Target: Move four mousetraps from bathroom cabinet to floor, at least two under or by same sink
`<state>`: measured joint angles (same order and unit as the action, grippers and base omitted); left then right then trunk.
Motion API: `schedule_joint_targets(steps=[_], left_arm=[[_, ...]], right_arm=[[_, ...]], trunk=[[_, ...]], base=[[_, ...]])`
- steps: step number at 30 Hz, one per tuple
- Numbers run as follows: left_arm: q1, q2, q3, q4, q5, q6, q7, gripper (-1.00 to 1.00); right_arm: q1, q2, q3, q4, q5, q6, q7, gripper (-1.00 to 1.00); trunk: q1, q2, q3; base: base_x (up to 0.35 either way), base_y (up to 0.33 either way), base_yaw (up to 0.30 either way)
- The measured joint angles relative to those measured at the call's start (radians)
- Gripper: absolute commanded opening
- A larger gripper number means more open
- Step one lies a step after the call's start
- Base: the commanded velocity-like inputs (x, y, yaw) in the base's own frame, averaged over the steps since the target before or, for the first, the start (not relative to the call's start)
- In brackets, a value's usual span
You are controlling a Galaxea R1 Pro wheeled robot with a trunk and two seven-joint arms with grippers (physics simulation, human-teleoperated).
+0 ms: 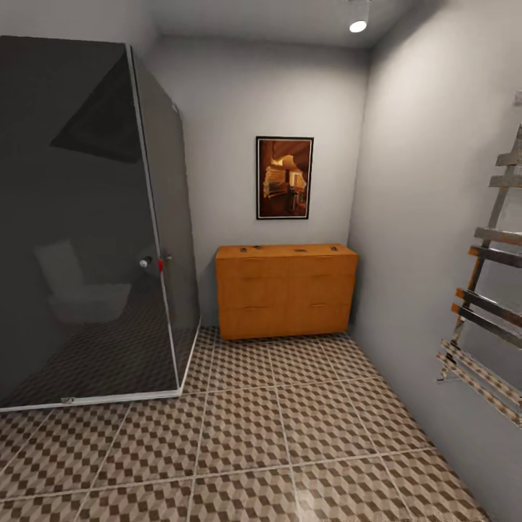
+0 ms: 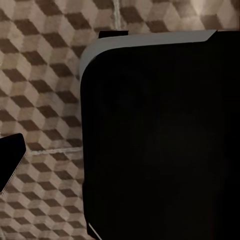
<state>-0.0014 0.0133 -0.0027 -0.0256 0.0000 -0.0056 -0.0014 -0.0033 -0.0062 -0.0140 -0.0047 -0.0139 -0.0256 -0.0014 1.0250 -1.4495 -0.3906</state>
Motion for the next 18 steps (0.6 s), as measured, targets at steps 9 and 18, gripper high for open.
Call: schedule_joint_targets(steps=[9,18], left_arm=[[0.0,-0.001,-0.001,0.0,-0.001,0.0,0.0,1.0],[0.0,0.0,-0.003,-0.006,-0.004,0.009,0.0,1.0]], right_arm=[[0.0,0.0,0.0,0.0,0.0,-0.001,0.0,1.0],[0.0,0.0,0.0,0.0,0.0,-0.001,0.0,1.0]], trunk=[[0.0,0.0,0.003],[-0.001,0.0,0.004]], base=[[0.008,0.0,-0.135],[0.192,0.0,-0.024]])
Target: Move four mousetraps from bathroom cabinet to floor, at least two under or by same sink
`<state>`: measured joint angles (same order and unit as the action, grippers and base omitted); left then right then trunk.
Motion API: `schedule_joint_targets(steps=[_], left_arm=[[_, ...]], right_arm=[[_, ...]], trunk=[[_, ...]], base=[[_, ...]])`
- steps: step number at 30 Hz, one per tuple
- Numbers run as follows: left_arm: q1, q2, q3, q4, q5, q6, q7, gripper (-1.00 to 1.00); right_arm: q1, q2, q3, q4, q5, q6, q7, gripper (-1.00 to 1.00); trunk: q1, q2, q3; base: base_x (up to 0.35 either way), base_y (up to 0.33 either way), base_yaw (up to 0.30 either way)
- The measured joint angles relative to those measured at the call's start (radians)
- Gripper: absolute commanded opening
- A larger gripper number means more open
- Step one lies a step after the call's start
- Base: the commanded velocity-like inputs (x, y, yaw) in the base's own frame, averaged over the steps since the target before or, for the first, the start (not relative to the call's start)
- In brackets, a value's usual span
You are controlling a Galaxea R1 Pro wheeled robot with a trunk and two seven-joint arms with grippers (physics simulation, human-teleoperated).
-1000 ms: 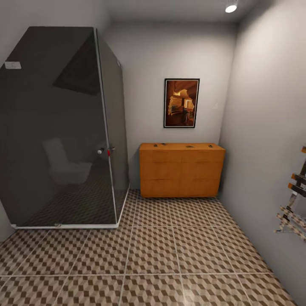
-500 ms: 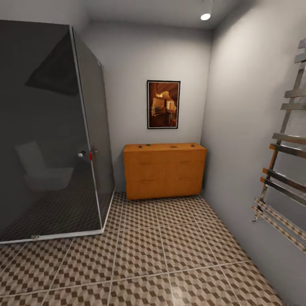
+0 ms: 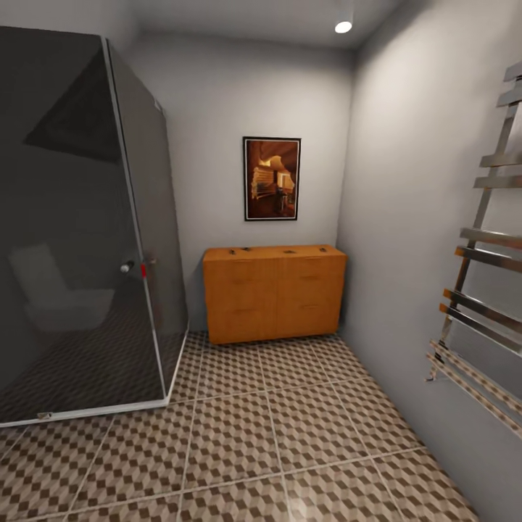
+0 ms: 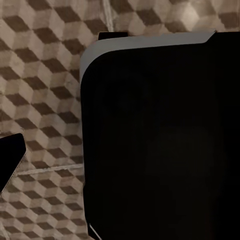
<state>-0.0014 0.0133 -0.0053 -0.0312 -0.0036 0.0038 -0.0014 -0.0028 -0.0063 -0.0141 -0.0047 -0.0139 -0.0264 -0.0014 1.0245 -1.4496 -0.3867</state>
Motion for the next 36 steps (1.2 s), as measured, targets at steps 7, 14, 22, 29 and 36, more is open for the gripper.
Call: schedule_joint_targets(steps=[7,14,22,29,36], left_arm=[[0.0,0.0,0.0,-0.008,-0.001,0.005,0.0,1.0],[0.0,0.0,0.0,-0.013,-0.001,0.008,0.0,1.0],[0.0,-0.001,0.0,-0.017,-0.001,0.008,0.0,1.0],[0.0,-0.001,0.0,-0.018,-0.001,0.009,0.0,1.0],[0.0,-0.001,0.0,-0.018,-0.001,0.009,0.0,1.0]], right_arm=[[0.0,0.0,0.0,0.0,0.001,0.0,0.0,1.0],[0.0,-0.001,0.0,0.0,0.001,0.0,0.0,1.0],[0.0,-0.001,0.0,0.0,0.001,0.0,0.0,1.0],[0.0,0.0,0.0,0.0,0.001,0.0,0.0,1.0],[0.0,0.0,0.0,0.0,0.001,0.0,0.0,1.0]], trunk=[[0.0,0.0,0.0],[0.0,0.0,0.0],[0.0,0.0,0.0],[0.0,0.0,0.0],[0.0,0.0,0.0]], base=[[0.293,0.0,-0.005],[0.312,0.0,-0.001],[0.318,0.0,0.0],[0.319,0.0,0.0],[0.319,0.0,0.0]])
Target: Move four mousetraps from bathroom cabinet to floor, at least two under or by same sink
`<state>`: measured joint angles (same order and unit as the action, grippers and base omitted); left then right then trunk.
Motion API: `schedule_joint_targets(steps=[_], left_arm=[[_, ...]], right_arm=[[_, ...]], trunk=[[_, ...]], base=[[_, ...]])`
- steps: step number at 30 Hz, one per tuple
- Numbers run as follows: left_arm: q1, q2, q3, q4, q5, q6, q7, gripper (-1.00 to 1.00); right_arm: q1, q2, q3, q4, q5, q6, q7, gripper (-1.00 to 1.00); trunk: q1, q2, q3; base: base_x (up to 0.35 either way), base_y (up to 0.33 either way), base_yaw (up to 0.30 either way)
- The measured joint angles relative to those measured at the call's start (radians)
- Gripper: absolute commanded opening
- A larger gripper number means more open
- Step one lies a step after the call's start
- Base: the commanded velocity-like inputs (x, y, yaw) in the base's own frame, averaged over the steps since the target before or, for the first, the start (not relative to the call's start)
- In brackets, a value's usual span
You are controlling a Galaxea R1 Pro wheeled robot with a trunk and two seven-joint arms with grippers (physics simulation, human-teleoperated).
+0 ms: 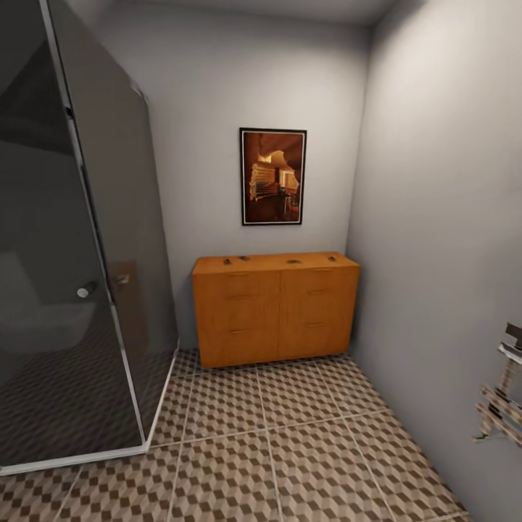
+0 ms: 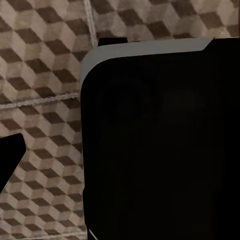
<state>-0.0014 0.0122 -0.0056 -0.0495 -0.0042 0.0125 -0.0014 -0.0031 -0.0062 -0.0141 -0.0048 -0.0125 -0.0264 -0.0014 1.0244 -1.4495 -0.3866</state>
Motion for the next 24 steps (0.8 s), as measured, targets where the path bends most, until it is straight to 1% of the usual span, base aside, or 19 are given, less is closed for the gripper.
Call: schedule_joint_targets(steps=[24], left_arm=[[0.0,0.0,0.0,-0.012,0.0,-0.001,0.0,1.0]], right_arm=[[0.0,-0.001,0.0,0.0,0.0,0.0,0.0,1.0]], trunk=[[0.0,0.0,0.0]], base=[[0.319,0.0,0.0]])
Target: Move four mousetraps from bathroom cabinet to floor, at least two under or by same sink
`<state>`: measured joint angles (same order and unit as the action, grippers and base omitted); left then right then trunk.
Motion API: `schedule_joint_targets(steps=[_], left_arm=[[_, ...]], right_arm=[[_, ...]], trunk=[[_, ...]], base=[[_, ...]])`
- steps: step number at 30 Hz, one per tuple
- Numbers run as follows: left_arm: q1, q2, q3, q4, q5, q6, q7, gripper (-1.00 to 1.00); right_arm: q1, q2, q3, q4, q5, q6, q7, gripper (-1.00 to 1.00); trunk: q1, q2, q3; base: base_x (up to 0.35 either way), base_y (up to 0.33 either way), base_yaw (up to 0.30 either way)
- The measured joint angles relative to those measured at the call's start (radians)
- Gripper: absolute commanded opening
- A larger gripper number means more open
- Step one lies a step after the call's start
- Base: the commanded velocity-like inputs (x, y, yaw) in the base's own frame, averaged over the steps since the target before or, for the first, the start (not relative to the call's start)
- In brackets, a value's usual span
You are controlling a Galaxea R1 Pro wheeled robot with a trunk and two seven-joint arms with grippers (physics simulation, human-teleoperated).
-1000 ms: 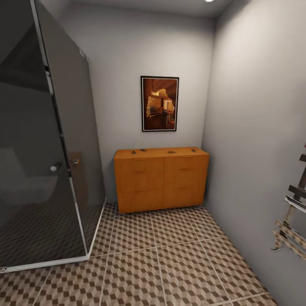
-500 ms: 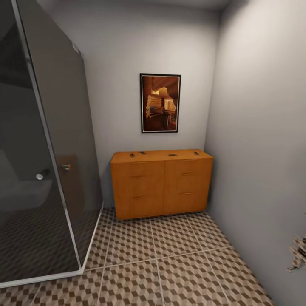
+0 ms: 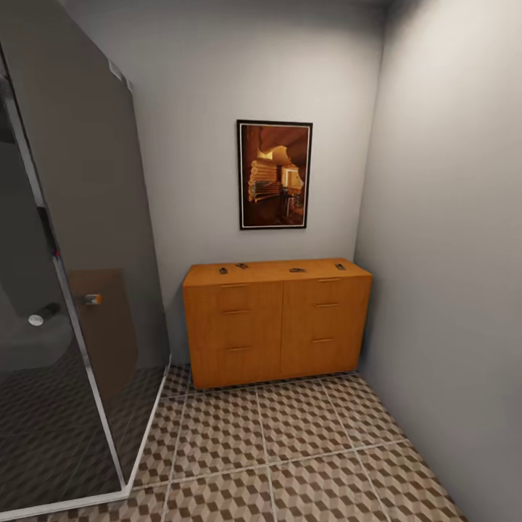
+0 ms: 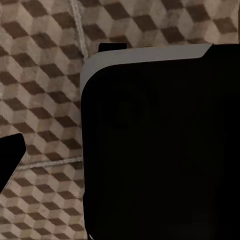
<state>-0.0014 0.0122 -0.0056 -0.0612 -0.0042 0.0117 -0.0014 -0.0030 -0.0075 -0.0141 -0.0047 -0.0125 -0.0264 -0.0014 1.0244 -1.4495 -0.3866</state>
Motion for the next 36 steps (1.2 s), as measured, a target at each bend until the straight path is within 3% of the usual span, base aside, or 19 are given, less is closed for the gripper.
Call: schedule_joint_targets(steps=[36], left_arm=[[0.0,0.0,0.001,-0.008,0.0,0.0,0.0,1.0]], right_arm=[[0.0,-0.001,0.0,0.0,0.0,0.0,0.0,1.0]], trunk=[[0.0,0.0,0.0]], base=[[0.319,0.0,0.0]])
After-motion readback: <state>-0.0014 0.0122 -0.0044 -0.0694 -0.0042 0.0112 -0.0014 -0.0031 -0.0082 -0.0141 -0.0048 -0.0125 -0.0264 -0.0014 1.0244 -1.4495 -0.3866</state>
